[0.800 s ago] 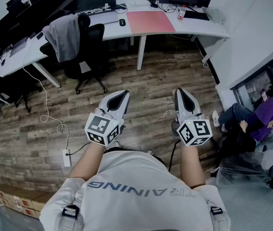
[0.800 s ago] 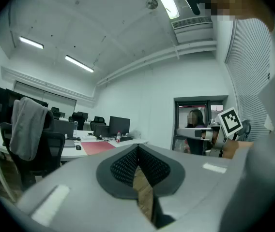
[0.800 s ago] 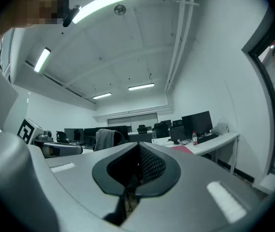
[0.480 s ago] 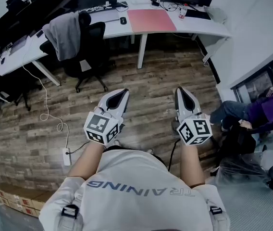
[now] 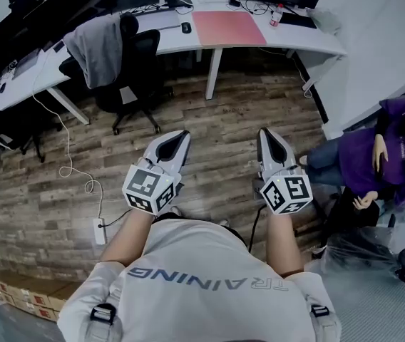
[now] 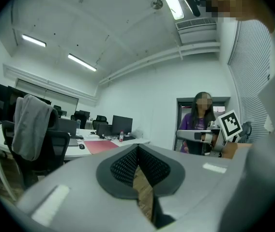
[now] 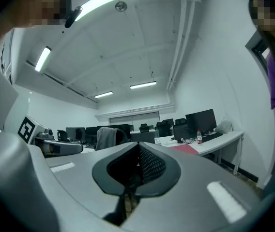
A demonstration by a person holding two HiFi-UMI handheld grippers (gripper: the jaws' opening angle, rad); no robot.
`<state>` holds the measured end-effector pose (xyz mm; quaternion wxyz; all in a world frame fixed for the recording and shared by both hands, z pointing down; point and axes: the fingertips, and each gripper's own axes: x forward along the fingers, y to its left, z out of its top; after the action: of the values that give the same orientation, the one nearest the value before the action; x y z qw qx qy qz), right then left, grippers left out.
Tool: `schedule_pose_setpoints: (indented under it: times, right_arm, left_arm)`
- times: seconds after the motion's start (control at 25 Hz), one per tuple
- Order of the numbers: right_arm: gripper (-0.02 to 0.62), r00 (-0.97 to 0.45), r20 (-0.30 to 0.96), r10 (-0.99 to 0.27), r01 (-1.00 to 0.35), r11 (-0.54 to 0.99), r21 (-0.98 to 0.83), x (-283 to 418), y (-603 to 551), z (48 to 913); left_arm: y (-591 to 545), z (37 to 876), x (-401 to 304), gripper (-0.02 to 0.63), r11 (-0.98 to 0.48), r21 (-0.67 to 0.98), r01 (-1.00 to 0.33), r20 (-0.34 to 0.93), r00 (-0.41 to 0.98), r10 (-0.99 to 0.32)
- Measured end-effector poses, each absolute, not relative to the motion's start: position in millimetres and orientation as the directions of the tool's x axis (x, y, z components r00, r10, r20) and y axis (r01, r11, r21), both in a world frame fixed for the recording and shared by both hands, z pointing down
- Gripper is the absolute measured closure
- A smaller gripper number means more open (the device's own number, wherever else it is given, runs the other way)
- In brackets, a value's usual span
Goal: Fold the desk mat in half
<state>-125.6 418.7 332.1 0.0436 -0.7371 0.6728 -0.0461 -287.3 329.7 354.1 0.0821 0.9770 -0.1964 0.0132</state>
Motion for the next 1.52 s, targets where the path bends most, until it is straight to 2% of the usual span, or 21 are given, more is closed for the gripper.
schedule_pose_setpoints:
  times: [0.6,0.92,1.16,1.52]
  right_arm:
    - [0.581,0.131,0.070,-0.989,-0.984,-0.138,-0.114,-160,322,358]
    - [0.581,0.128,0.090,-0.988,-0.982,-0.139,-0.131,-115,258,366]
    - [0.581,0.106,0.071,-0.992,-0.982,-0.116,-0.149,-56,209,371]
    - [0.580,0.130,0.078,-0.988,-0.976,-0.142,-0.164,100,167,373]
  left_arm:
    - [228,377,-332,0.603,-0.907,0.183,-0.379,0.067,0.925,-0.373]
    - [173,391,-305,0.603,-0.892,0.200,-0.406,0.097,0.914,-0.394]
    - [123,388,-247,0.603,-0.885,0.178,-0.429,0.111,0.903,-0.415]
    - [59,360,-94,0.603,-0.895,0.118,-0.430,0.106,0.902,-0.420]
